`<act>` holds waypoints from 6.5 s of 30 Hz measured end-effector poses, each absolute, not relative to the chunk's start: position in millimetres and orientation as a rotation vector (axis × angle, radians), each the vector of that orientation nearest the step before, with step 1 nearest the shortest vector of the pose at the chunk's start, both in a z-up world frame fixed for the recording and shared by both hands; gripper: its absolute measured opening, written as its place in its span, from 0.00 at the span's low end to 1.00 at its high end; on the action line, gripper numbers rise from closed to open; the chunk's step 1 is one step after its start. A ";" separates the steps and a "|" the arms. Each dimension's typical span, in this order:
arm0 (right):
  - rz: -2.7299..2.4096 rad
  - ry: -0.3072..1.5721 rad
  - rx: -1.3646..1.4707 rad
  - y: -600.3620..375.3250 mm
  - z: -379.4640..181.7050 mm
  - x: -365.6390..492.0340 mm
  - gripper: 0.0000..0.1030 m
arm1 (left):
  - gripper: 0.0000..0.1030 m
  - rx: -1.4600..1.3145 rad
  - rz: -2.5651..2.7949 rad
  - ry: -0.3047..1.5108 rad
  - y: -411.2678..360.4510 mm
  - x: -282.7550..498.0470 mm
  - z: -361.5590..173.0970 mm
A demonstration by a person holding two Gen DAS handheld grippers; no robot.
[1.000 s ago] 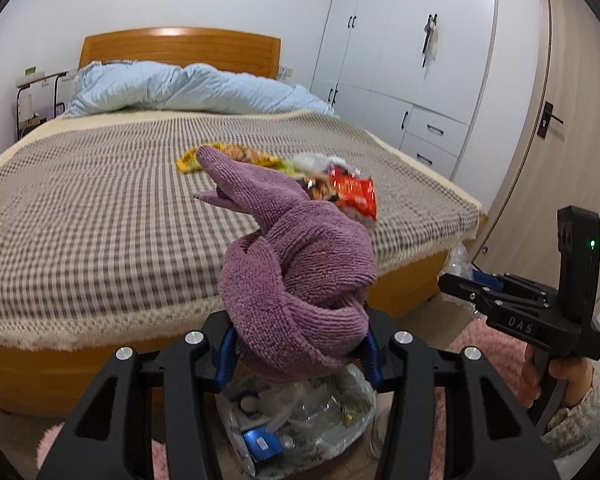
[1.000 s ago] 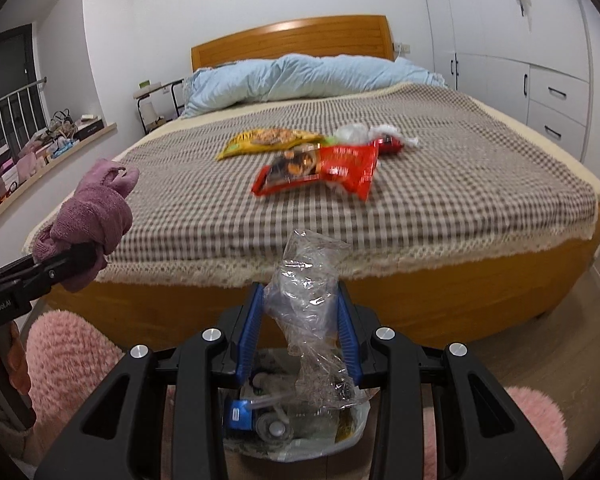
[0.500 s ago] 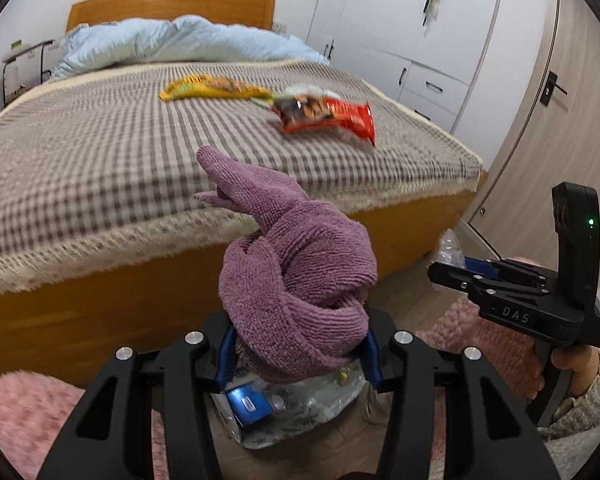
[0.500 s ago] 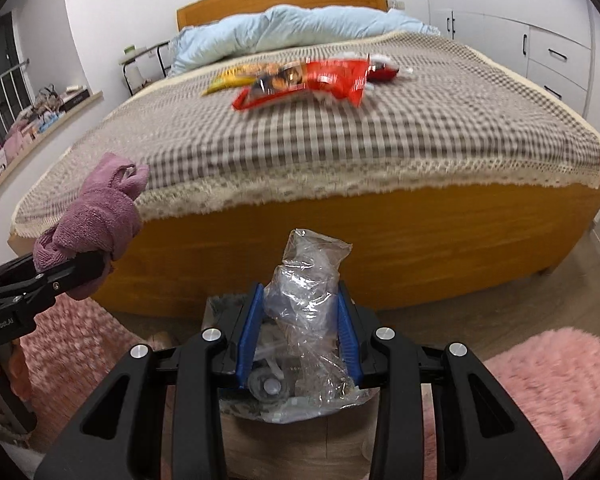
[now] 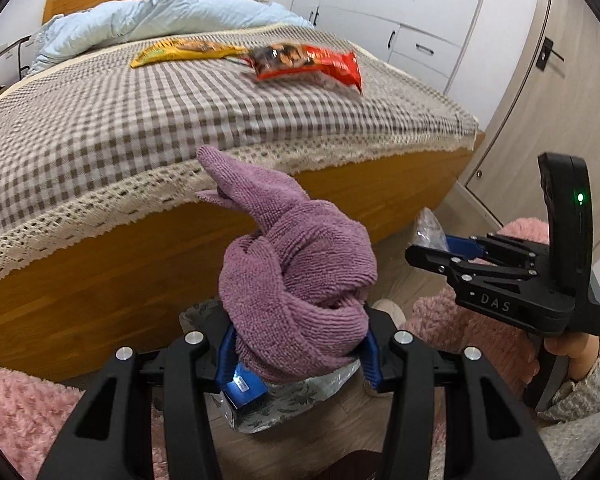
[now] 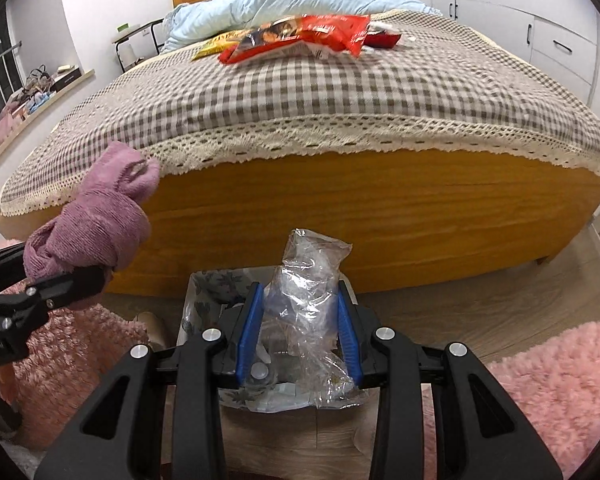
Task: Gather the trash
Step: 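Drop the clear bag into the bin with the right tool while the left holds the cloth, then lower the purple cloth into the bin and open the left tool, then raise both tools up out of the bin back over the bed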
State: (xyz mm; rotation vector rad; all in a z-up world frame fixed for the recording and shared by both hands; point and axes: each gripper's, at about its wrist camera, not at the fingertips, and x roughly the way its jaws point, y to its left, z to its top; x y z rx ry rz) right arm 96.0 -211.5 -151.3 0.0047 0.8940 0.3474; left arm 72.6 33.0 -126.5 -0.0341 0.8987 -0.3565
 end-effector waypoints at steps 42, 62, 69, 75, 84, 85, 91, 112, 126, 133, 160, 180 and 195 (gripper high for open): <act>0.376 1.086 -0.092 -183.5 -233.5 143.0 0.35 | 0.45 0.004 -0.331 1.127 34.9 107.1 -241.3; 0.295 1.177 -0.049 -176.9 -268.7 172.6 0.73 | 0.45 -0.036 -0.301 1.128 42.6 104.7 -248.6; 0.269 1.214 -0.031 -183.3 -274.7 172.3 0.85 | 0.45 -0.016 -0.302 1.122 40.4 101.7 -247.5; 0.234 1.233 -0.007 -190.4 -273.3 170.7 0.87 | 0.45 0.017 -0.311 1.119 34.9 96.8 -247.7; 0.212 1.216 0.043 -204.1 -255.0 167.6 0.88 | 0.45 0.170 -0.330 1.122 13.8 94.3 -254.7; 0.209 1.216 0.056 -206.4 -253.8 168.1 0.88 | 0.45 0.179 -0.338 1.127 11.3 94.5 -256.4; 0.191 1.222 0.102 -219.1 -248.6 167.6 0.88 | 0.45 0.240 -0.385 1.149 -6.1 97.2 -268.1; 0.213 1.249 0.141 -223.4 -252.2 164.0 0.88 | 0.49 0.133 -0.257 1.290 10.8 131.0 -304.1; 0.182 1.254 0.110 -221.9 -258.0 163.9 0.88 | 0.93 -0.020 -0.184 1.294 31.5 130.6 -300.2; 0.175 1.255 0.091 -222.2 -261.9 164.0 0.87 | 0.93 -0.035 -0.187 1.316 32.2 130.5 -302.8; 0.249 0.965 -0.012 -217.4 -195.7 129.5 0.88 | 0.93 -0.096 -0.217 0.907 56.4 85.3 -179.4; 0.292 0.788 0.060 -230.2 -158.1 118.7 0.88 | 0.93 -0.156 -0.247 0.792 71.5 83.0 -137.6; 0.275 0.592 0.072 -247.3 -100.0 148.5 0.88 | 0.93 -0.128 -0.250 0.567 72.2 111.4 -60.9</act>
